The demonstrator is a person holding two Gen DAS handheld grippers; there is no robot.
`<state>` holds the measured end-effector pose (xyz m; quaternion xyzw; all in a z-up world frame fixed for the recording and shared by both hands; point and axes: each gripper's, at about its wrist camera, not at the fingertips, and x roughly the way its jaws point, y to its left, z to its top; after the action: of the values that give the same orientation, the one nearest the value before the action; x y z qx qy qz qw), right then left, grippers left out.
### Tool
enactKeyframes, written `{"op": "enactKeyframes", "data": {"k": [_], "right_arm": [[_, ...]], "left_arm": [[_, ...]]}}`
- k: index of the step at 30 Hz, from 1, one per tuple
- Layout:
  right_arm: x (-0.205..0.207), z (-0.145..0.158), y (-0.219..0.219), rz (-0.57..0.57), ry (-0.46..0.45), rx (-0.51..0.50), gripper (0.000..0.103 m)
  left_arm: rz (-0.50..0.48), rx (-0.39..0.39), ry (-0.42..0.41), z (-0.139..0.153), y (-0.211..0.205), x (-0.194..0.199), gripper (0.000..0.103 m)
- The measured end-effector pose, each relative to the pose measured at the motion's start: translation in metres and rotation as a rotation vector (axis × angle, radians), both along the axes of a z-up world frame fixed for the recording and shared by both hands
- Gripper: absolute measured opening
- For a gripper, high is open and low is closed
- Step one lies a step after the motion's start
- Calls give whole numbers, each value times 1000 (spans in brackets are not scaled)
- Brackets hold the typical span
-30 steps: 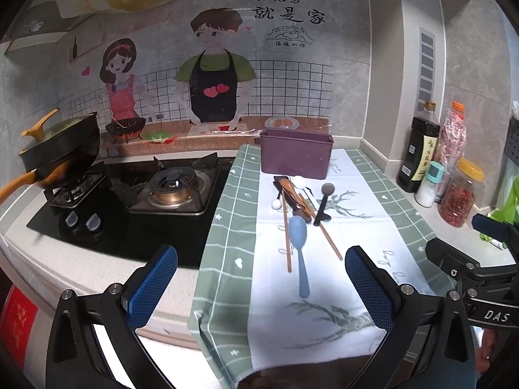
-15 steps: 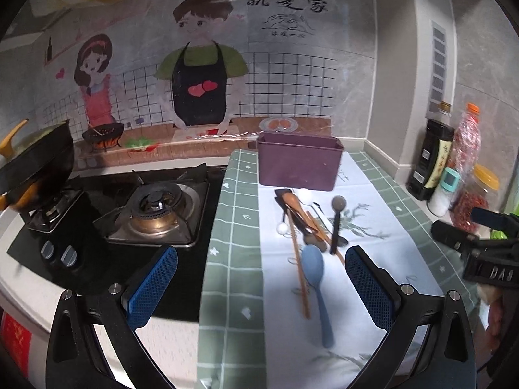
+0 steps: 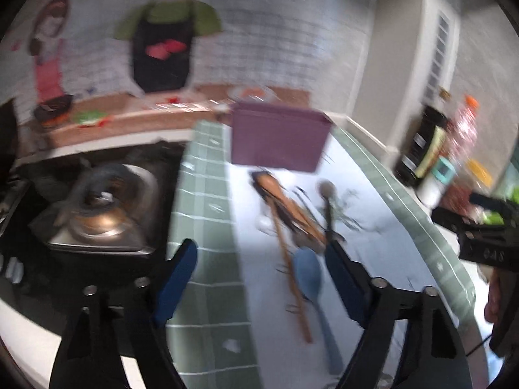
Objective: Organize utensils
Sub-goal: 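Move the right tool to the blue spoon while the left tool approaches the utensil pile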
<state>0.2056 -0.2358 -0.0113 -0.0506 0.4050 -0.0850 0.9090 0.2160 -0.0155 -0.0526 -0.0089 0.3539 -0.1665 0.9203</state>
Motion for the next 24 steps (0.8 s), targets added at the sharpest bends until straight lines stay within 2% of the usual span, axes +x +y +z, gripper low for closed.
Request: {"op": "enactKeyframes", "data": {"k": [2,6,11,15,18,19,20,21,22,23,24], "right_arm": [[0,-5,-4,-7,18,-33,101],[-1,-12,-16,-27,36,-26,99],[7,-19,-27,-12,45,7,98],[19,-24,-33,21,48,51,98],[29,-27,-38,34,48,73,98],[33,-29,-39,44,55,86,98],[36,-30,-39,50,59,94,98],[41,-32,-39,60,64,105,98],[45,-35,-38,71,69,112,98],[48,-37,-37,79,72,117,98],[53,-39,-35,93,79,123,98]], "left_arm": [[-52,3,30,-13,-16,-1,63],[-102,19,86,-31,-44,-4,60],[-66,33,136,-42,-59,6,60],[-11,111,146,-52,-72,21,60],[6,130,193,-62,-76,32,60],[8,136,197,-64,-76,34,57],[13,141,199,-65,-76,36,45],[16,137,203,-66,-74,38,38],[21,128,212,-67,-72,41,24],[27,114,220,-67,-67,43,18],[32,101,224,-66,-63,45,17]]}}
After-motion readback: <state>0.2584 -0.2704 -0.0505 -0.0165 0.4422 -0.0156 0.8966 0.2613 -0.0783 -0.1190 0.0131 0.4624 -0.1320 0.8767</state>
